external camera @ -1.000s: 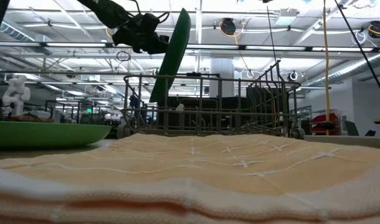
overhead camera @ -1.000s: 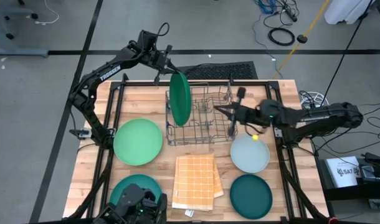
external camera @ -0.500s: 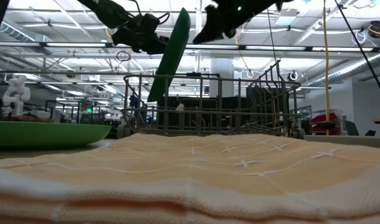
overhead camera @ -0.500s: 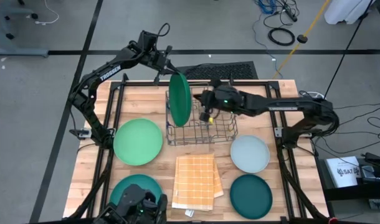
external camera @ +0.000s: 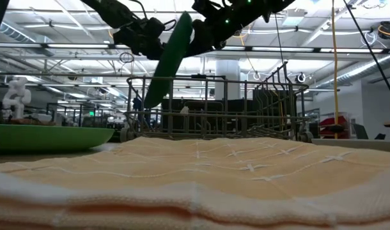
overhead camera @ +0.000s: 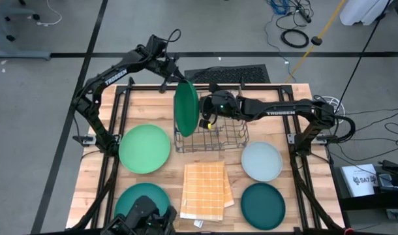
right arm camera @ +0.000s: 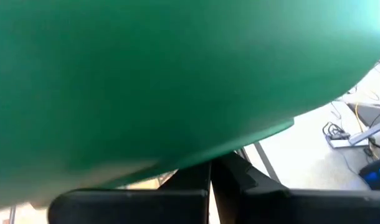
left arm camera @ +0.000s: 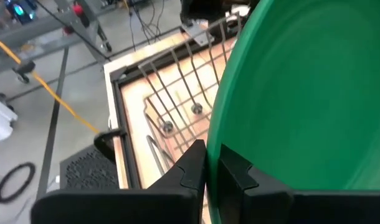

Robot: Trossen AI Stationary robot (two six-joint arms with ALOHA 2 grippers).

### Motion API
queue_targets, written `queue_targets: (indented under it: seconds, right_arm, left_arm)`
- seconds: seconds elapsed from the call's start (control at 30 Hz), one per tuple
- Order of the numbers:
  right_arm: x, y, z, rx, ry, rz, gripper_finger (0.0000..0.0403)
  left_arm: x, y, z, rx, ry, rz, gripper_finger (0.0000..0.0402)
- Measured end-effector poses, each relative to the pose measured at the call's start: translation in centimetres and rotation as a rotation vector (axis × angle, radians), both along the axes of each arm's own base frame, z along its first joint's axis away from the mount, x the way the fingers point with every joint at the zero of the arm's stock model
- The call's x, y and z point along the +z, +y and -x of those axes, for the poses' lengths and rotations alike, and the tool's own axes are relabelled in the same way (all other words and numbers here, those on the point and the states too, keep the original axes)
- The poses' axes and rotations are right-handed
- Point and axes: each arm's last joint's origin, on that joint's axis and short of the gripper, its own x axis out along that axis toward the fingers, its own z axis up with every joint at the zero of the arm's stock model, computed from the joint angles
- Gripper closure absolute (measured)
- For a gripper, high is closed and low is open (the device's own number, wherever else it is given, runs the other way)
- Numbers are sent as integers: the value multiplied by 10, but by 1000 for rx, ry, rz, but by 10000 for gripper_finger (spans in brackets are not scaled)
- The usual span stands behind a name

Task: Sort dishes
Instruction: Put the green plate in the dish rack

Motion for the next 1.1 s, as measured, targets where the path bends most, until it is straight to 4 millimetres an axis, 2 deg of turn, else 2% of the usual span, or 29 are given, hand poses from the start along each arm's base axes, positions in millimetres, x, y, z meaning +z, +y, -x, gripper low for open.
queue_targets:
  seconds: [0.23, 0.4, 0.57, 0.73, 0.93, 1.1]
  right_arm:
    - [4, 3, -2, 18, -34, 27, 403]
    - [4, 2, -2, 16, -34, 28, 403]
    - [4, 2, -2, 15, -34, 26, 403]
    - [4, 2, -2, 14, -33, 23, 403]
    - [4, 2, -2, 15, -34, 27, 403]
    - [5, 2, -2, 17, -45, 33, 403]
  left_arm:
    - [-3, -5, -2, 25, 59, 30, 355]
    - [-4, -4, -2, 115, 113, 113, 300]
    - [-5, -3, -1, 176, 157, 116, 237]
    - [-5, -4, 1, 210, 197, 104, 204]
    - [6, -11, 5, 249, 190, 133, 176]
    - [26, -25, 12, 354, 225, 21, 147]
